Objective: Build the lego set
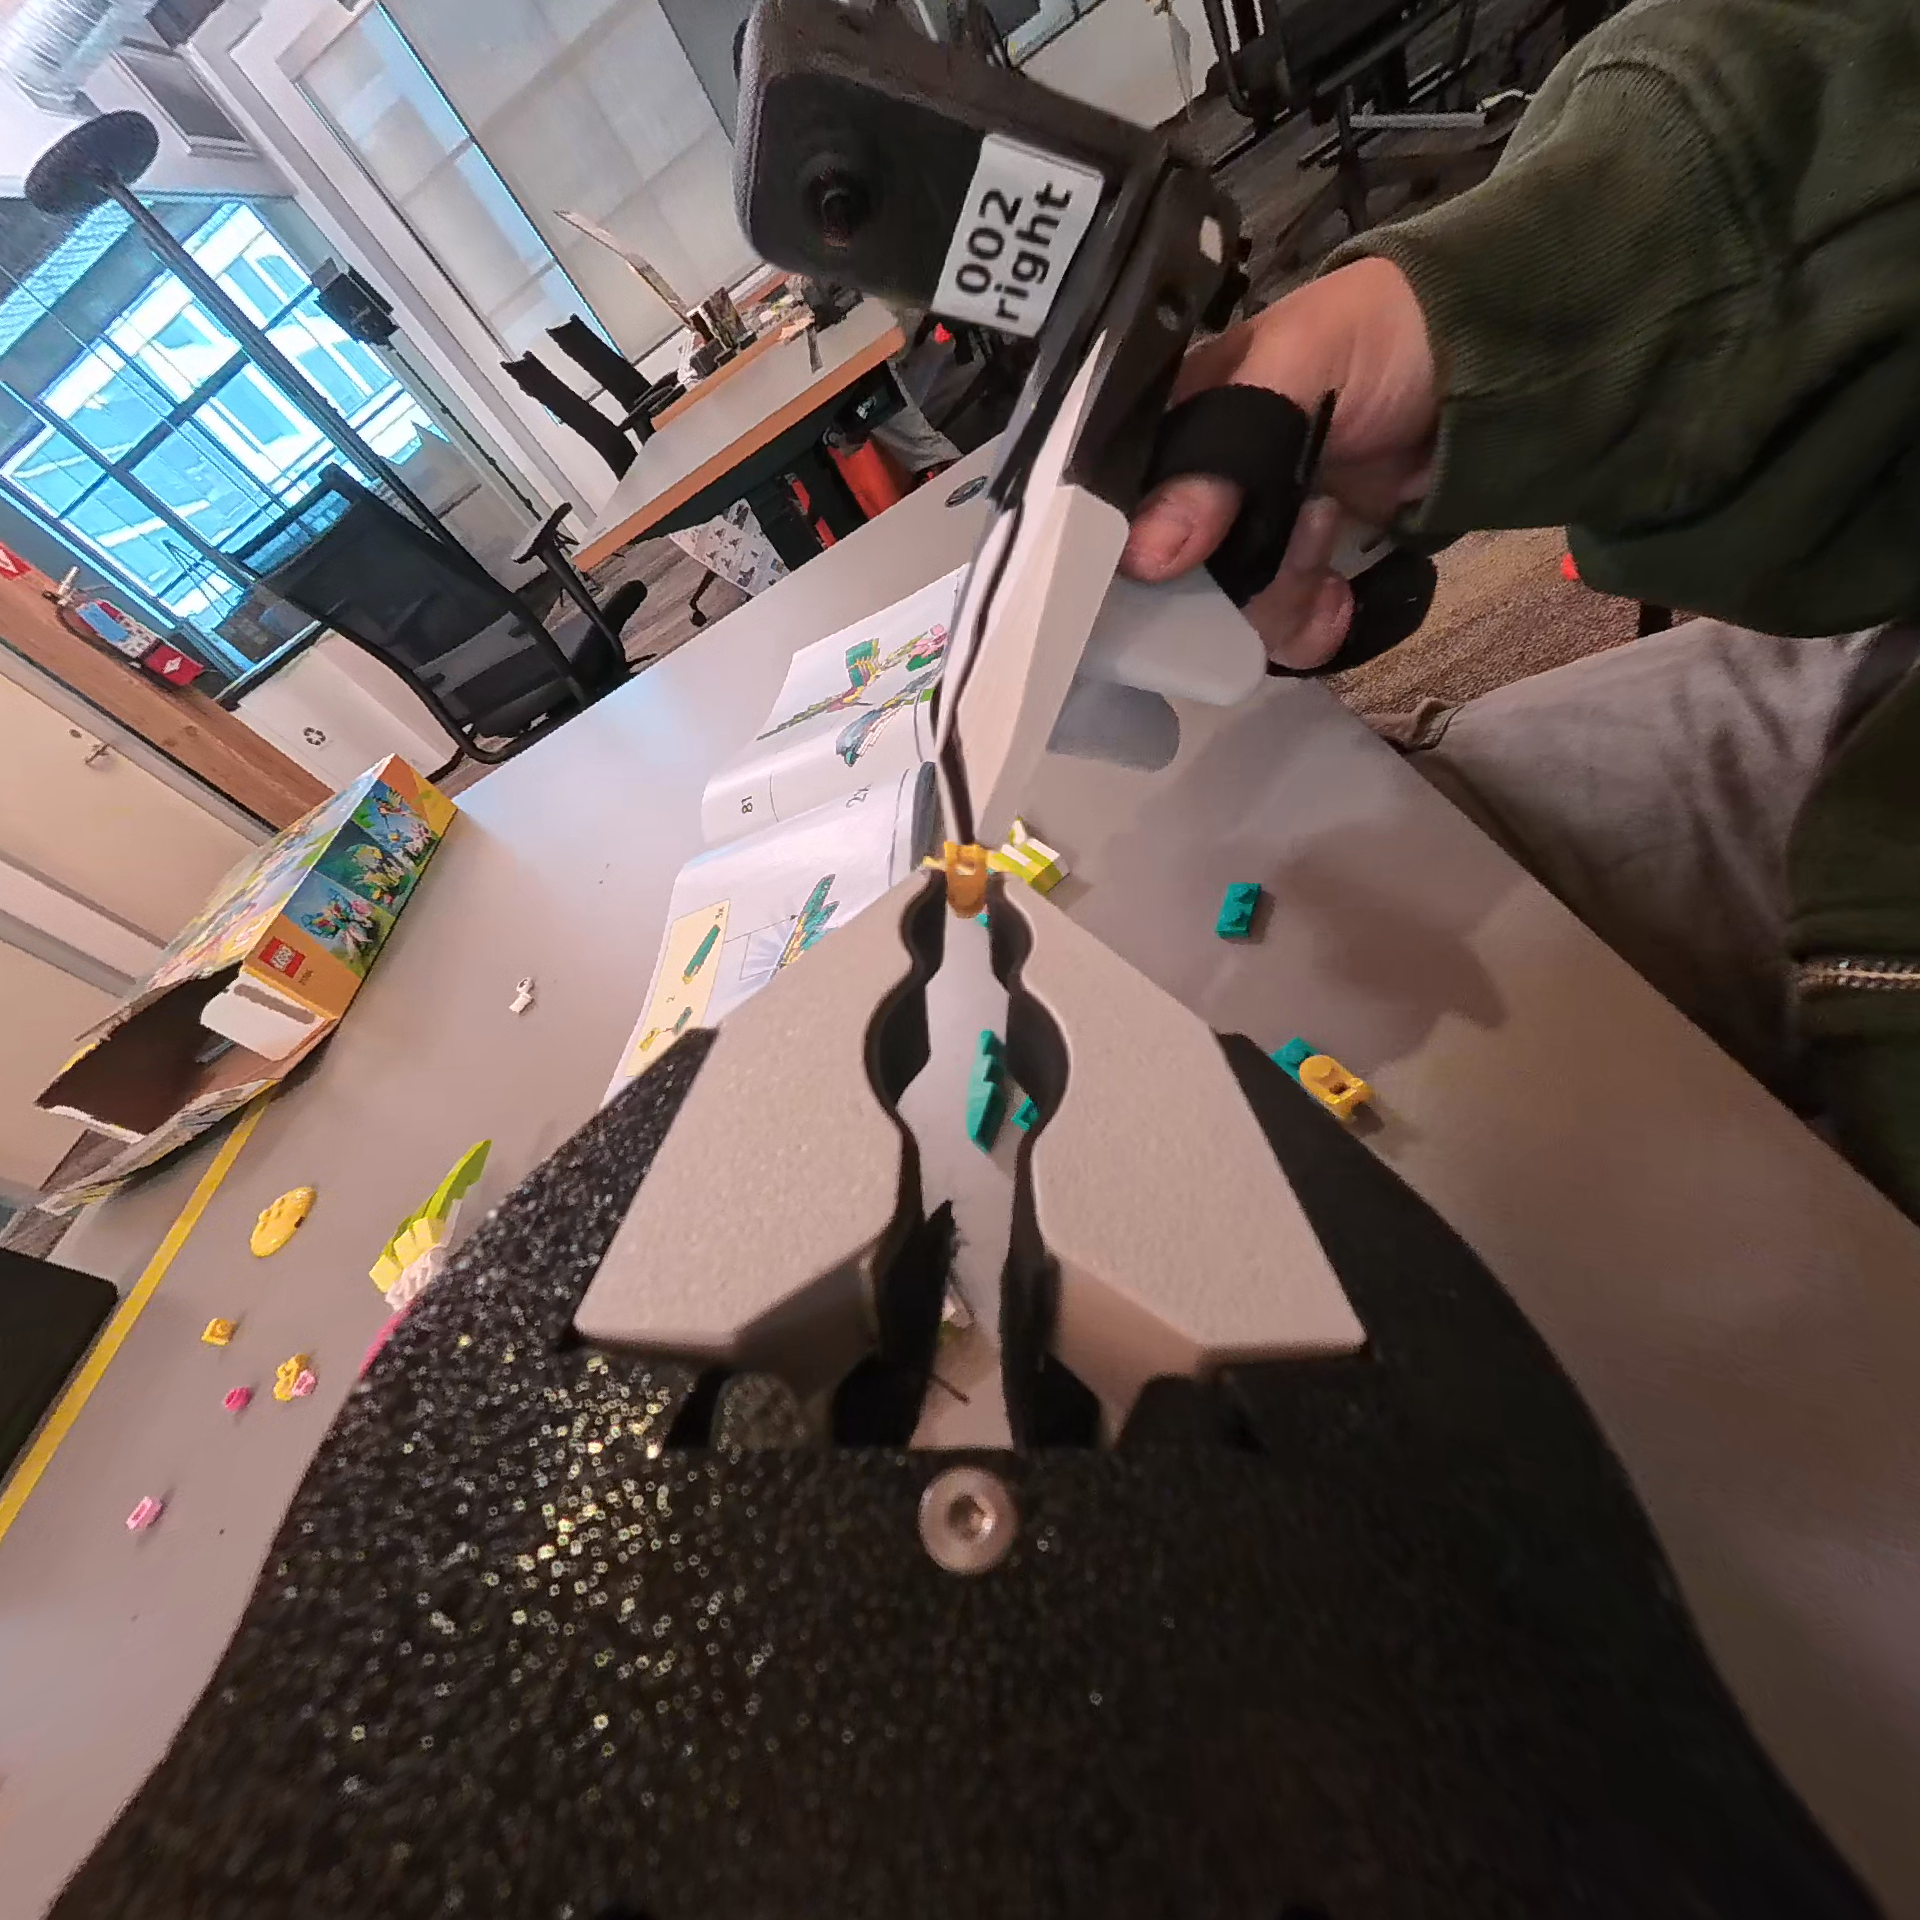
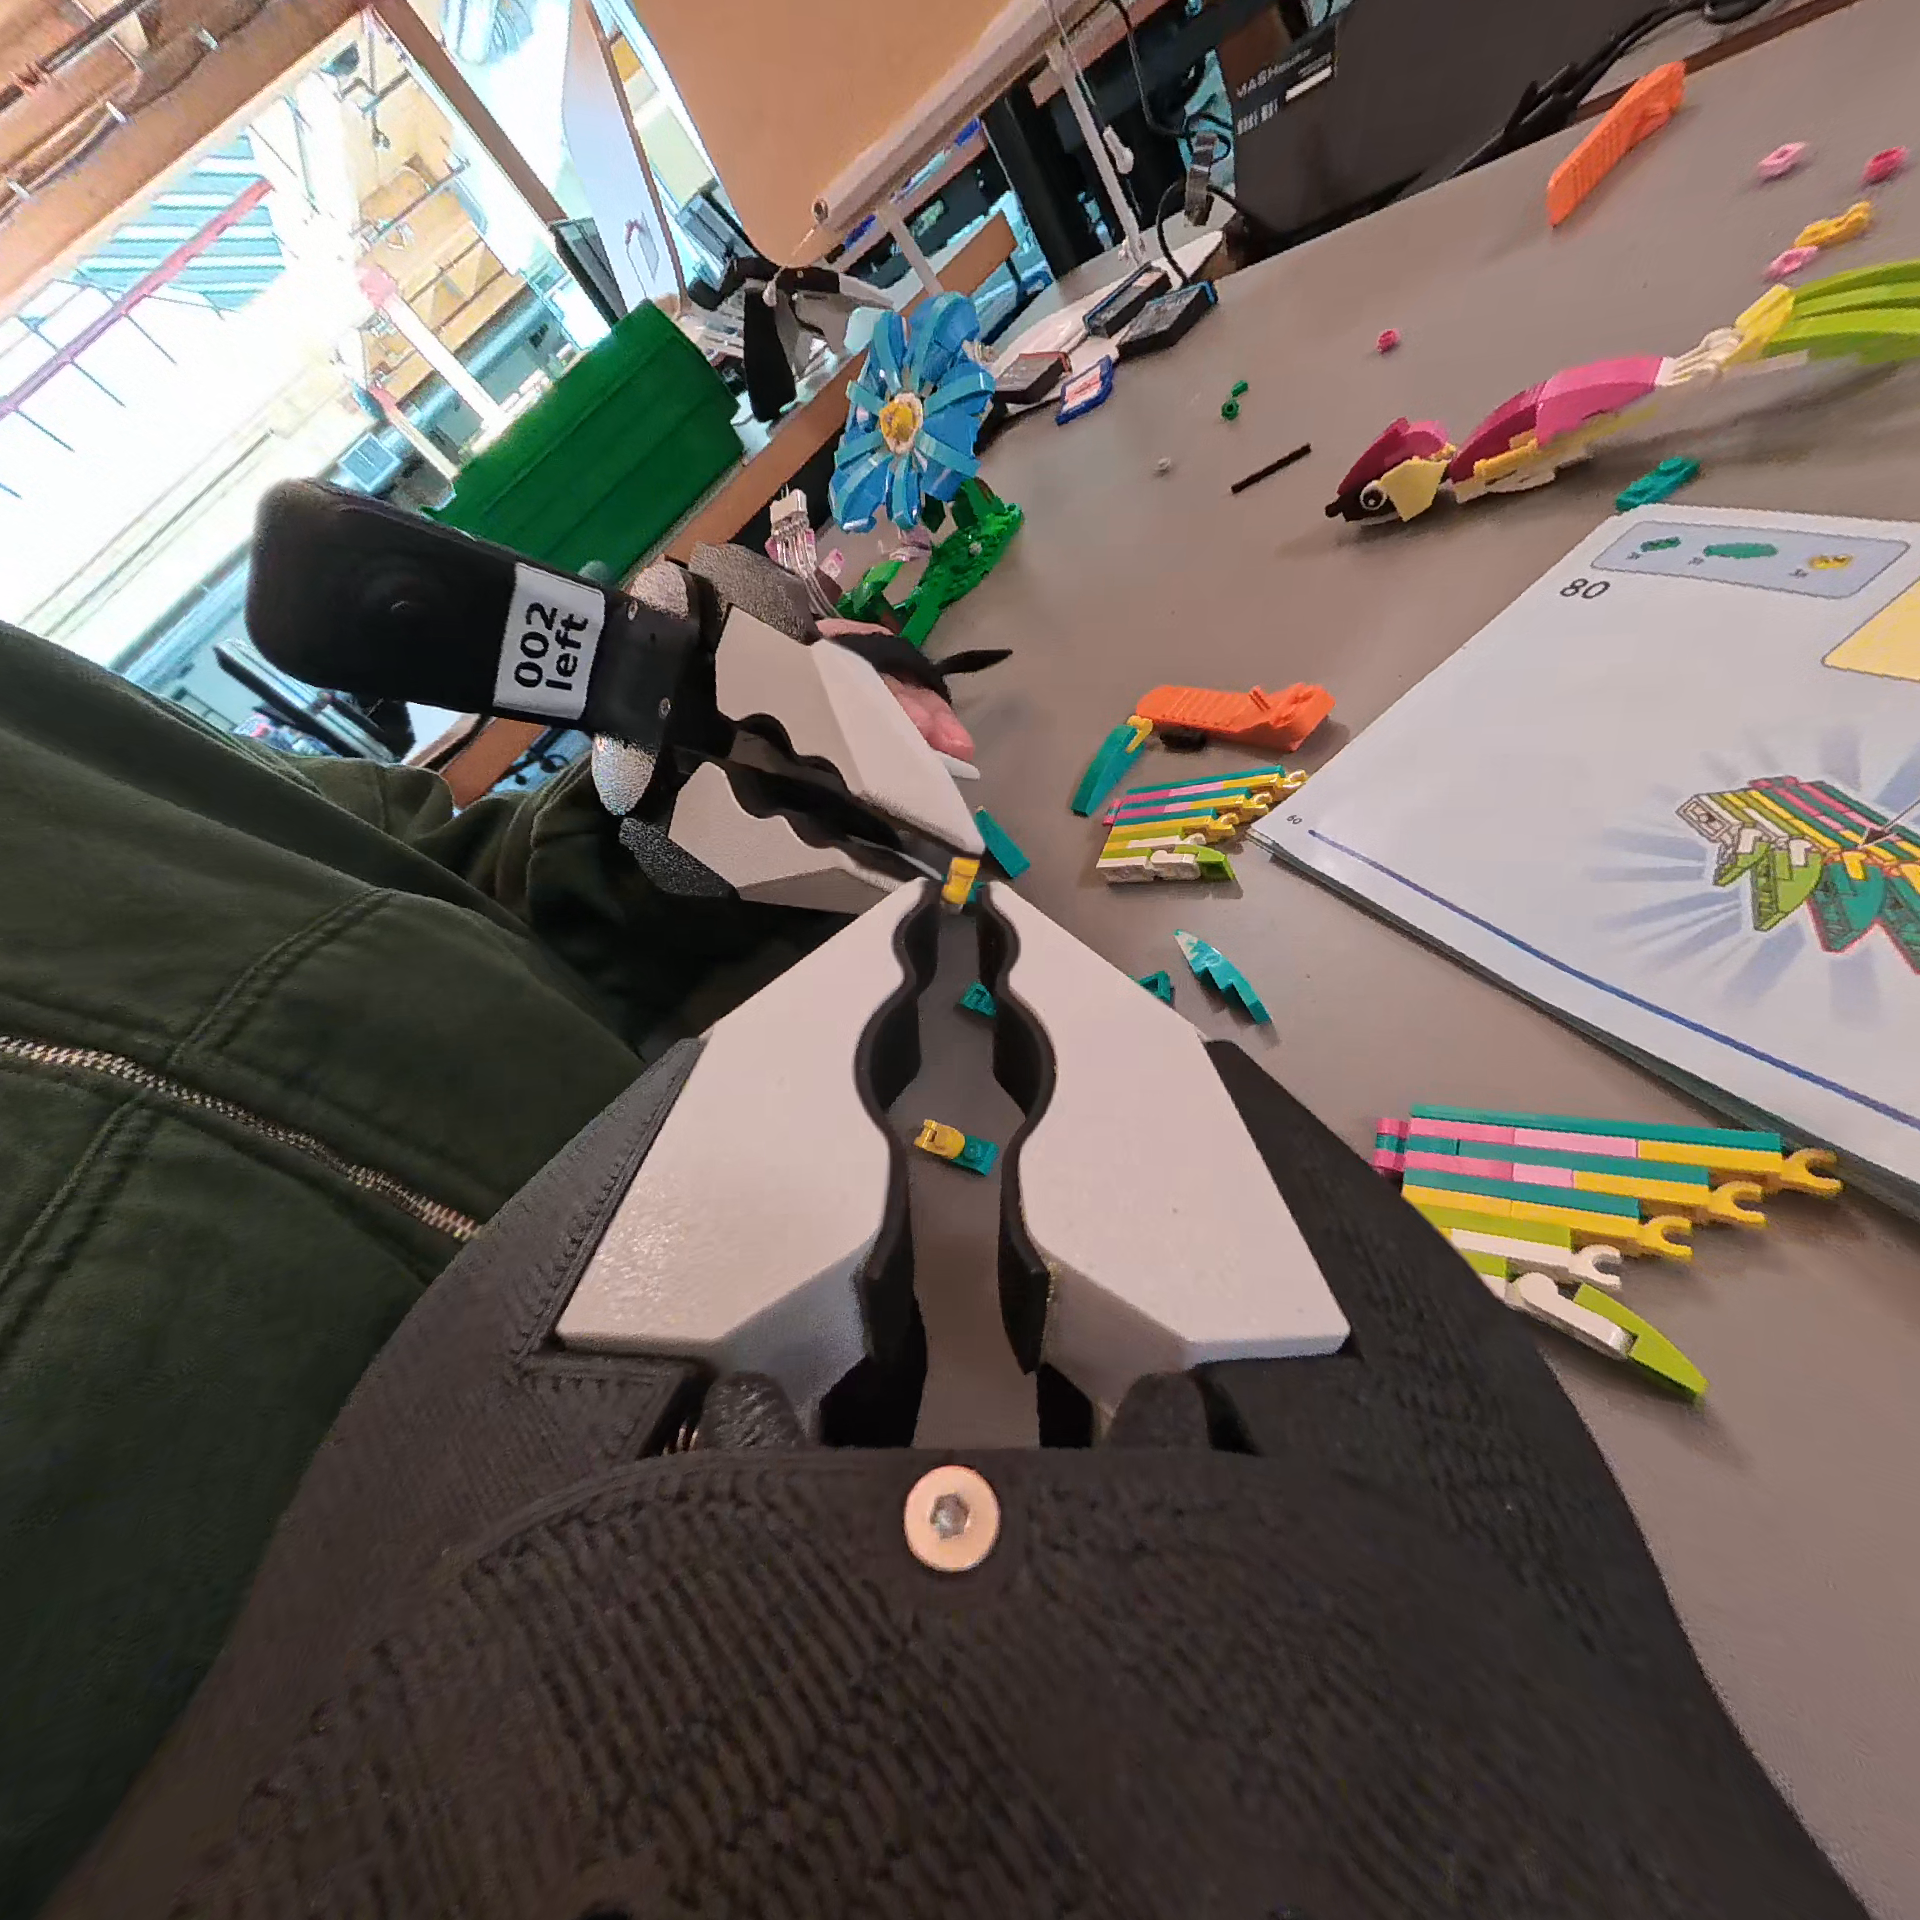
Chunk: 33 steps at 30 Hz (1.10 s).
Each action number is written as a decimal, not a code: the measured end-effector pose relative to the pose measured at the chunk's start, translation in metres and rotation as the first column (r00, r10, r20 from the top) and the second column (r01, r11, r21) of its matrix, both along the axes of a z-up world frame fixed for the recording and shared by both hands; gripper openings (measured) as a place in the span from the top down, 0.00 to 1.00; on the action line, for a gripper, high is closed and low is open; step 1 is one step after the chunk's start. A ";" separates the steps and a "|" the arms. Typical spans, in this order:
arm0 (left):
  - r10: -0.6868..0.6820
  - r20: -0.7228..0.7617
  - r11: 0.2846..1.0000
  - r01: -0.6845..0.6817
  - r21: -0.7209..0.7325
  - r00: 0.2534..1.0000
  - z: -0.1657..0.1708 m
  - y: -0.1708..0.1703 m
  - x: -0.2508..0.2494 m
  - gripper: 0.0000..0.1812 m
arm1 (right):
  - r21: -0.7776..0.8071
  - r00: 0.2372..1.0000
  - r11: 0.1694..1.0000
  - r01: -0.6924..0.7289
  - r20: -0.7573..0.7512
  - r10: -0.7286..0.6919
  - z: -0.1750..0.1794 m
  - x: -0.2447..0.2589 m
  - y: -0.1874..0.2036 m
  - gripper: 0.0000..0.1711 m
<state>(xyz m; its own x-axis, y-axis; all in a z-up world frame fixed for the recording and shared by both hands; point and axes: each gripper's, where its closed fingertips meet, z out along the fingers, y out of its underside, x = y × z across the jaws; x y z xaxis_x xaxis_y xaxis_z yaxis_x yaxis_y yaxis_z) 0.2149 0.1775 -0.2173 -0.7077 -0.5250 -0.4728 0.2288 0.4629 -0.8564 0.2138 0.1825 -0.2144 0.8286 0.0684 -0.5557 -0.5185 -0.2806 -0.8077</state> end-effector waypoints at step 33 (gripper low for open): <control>0.051 0.079 0.999 -0.051 0.004 0.996 0.008 0.004 0.003 0.98 | -0.786 0.814 0.454 -0.420 -0.105 0.571 -0.068 0.006 -0.035 0.88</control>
<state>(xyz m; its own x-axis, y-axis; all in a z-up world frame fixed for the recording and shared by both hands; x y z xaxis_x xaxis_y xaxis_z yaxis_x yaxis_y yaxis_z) 0.2181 0.1815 -0.2096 -0.6406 -0.5566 -0.5290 0.2711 0.4807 -0.8339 0.2194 0.1471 -0.2828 0.8688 0.1241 -0.4794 0.0195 -0.9759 -0.2173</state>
